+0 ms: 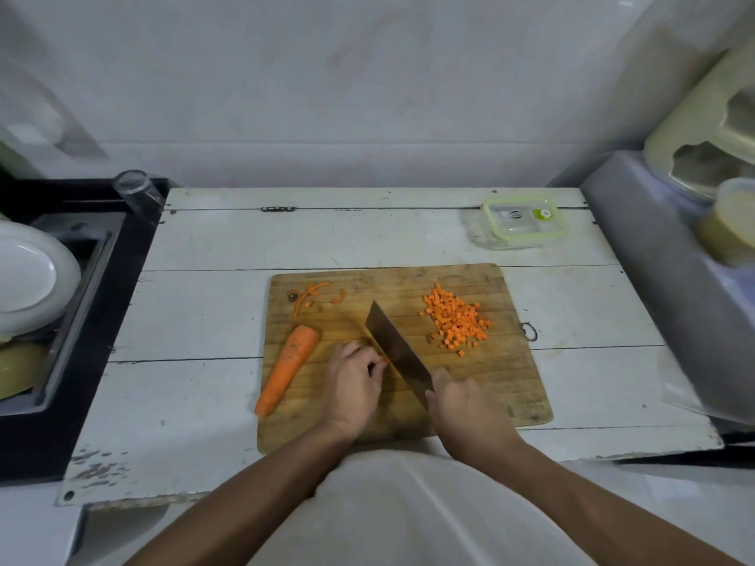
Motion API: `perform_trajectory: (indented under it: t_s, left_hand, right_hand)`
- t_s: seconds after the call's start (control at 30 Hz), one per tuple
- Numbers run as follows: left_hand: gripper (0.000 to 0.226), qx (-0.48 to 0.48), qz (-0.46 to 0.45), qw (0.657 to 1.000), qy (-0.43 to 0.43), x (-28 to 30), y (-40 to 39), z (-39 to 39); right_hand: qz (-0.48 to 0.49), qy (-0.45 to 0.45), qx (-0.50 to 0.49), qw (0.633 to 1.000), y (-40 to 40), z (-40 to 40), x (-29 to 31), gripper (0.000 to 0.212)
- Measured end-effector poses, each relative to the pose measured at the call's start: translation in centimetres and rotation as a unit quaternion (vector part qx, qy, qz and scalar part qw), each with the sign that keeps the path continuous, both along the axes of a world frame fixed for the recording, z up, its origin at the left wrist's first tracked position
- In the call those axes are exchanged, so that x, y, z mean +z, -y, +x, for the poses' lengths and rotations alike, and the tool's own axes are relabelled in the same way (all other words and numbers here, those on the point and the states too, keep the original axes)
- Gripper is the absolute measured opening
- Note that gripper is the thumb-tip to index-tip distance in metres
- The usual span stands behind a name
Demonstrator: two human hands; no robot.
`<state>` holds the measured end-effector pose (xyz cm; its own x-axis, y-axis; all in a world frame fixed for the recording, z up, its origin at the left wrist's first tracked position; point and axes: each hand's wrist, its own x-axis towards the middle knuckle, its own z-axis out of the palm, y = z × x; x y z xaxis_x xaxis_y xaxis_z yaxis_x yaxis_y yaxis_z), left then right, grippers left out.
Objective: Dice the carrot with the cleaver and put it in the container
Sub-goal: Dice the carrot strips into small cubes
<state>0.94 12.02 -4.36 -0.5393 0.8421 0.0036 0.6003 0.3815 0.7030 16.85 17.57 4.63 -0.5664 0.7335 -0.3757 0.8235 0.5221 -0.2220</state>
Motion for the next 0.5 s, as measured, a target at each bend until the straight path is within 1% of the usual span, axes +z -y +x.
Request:
perform_trajectory:
  t_s: [0.2, 0.33, 0.5]
  left_hand:
    - [0.012, 0.002, 0.005, 1.0, 0.001, -0.1, -0.02, 0.08]
    - [0.009, 0.001, 0.018, 1.0, -0.007, -0.53, 0.0, 0.02]
    - [0.009, 0.009, 0.026, 0.999, -0.018, -0.95, -0.02, 0.08]
  right_hand:
    - [-0.011, 0.021, 0.007, 1.0, 0.3, -0.02, 0.1, 0.014]
    - [-0.01, 0.022, 0.028, 0.999, 0.34, 0.21, 0.24, 0.013]
    - [-0.001, 0.047, 0.039, 0.998, 0.41, -0.58, 0.43, 0.018]
